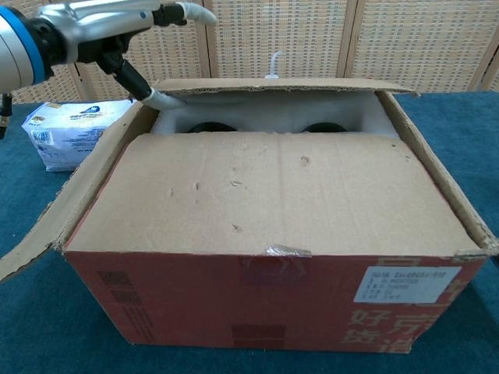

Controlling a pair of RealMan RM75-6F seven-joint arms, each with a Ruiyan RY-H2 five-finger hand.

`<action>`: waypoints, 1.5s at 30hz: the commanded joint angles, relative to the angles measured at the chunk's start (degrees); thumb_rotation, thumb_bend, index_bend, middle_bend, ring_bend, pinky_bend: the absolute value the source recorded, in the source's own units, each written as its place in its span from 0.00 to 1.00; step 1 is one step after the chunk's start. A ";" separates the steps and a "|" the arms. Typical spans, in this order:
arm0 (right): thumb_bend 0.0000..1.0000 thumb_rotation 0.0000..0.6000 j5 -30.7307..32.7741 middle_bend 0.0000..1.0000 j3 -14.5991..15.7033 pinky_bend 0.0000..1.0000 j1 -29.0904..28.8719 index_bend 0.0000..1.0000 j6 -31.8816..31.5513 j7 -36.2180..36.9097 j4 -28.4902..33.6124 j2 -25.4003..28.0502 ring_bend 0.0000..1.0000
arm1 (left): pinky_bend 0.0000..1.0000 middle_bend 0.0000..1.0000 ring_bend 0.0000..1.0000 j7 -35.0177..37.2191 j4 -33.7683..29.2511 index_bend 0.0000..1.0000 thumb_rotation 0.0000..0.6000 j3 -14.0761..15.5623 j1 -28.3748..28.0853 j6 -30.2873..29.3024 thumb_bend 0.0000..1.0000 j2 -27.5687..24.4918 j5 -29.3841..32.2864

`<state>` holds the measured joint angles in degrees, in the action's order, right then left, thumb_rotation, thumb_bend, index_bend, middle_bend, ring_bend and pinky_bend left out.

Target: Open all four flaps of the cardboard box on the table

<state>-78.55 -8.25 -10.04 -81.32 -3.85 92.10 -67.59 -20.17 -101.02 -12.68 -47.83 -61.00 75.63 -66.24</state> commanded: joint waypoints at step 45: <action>0.96 1.00 0.58 0.00 0.13 0.00 1.39 0.05 -0.59 -0.18 1.70 1.81 0.00 | 0.00 0.00 0.00 -12.94 23.83 0.00 0.86 -10.77 -14.98 4.34 0.28 6.80 14.37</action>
<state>-77.96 -8.13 -8.65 -81.91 -4.02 93.79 -65.78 -33.32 -76.90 -23.40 -62.83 -56.66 82.65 -51.87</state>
